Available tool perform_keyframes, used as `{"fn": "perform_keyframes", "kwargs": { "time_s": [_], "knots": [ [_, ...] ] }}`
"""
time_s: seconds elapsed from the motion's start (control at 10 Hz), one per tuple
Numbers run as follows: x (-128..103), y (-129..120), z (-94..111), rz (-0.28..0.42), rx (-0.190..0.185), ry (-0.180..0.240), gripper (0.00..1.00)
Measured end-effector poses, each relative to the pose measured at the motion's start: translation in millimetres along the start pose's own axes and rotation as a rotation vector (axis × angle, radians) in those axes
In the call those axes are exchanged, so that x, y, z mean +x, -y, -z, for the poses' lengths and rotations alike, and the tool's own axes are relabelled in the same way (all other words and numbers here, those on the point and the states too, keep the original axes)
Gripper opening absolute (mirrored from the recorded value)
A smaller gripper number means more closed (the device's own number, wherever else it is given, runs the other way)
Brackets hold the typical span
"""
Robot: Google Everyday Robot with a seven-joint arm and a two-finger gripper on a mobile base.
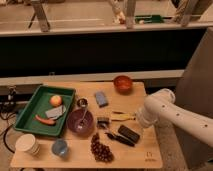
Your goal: Wipe red bowl with eraser
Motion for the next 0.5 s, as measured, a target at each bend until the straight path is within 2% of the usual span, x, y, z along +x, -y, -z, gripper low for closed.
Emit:
{"fn": "perform_keyframes", "kwargs": {
  "time_s": [0.4, 0.5],
  "knots": [
    [3, -6, -30, 0.01, -0.047, 0.042, 0.8],
    [3, -8, -32, 0.011, -0.051, 0.044, 0.8]
  ]
}}
